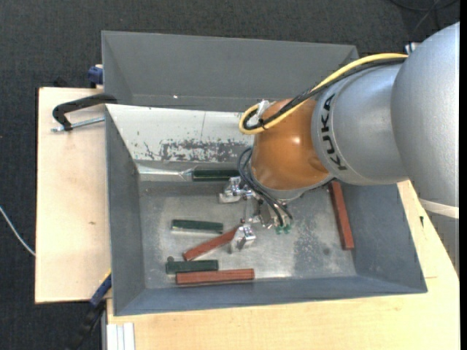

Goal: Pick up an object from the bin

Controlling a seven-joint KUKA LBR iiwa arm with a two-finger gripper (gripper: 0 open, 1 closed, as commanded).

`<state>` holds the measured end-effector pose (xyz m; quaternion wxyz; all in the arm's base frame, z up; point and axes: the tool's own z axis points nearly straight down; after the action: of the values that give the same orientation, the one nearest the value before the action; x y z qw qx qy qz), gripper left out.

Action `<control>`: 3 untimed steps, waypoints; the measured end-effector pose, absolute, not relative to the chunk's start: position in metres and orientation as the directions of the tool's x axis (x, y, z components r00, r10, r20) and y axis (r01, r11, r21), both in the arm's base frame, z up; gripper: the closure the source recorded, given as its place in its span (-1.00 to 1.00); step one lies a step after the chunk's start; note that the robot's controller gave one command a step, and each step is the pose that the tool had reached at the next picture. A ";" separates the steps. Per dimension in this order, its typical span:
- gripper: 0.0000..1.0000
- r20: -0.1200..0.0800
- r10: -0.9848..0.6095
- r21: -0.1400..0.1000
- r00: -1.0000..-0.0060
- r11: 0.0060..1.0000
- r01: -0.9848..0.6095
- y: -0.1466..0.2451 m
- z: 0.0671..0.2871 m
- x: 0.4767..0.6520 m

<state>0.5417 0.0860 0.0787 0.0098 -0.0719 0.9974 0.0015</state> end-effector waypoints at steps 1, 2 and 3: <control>1.00 -0.005 -0.145 0.002 -0.989 0.989 -0.145 0.086 0.077 0.538; 1.00 -0.005 -0.144 0.002 -0.990 0.990 -0.144 0.086 0.077 0.538; 1.00 -0.007 -0.154 0.001 -0.988 0.988 -0.154 0.083 0.221 0.541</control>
Offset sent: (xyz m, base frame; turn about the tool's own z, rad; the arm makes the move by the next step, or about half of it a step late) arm 0.0000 0.0000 0.0000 0.0000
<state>0.5410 0.0829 0.2211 0.0034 -0.0771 0.9970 0.0006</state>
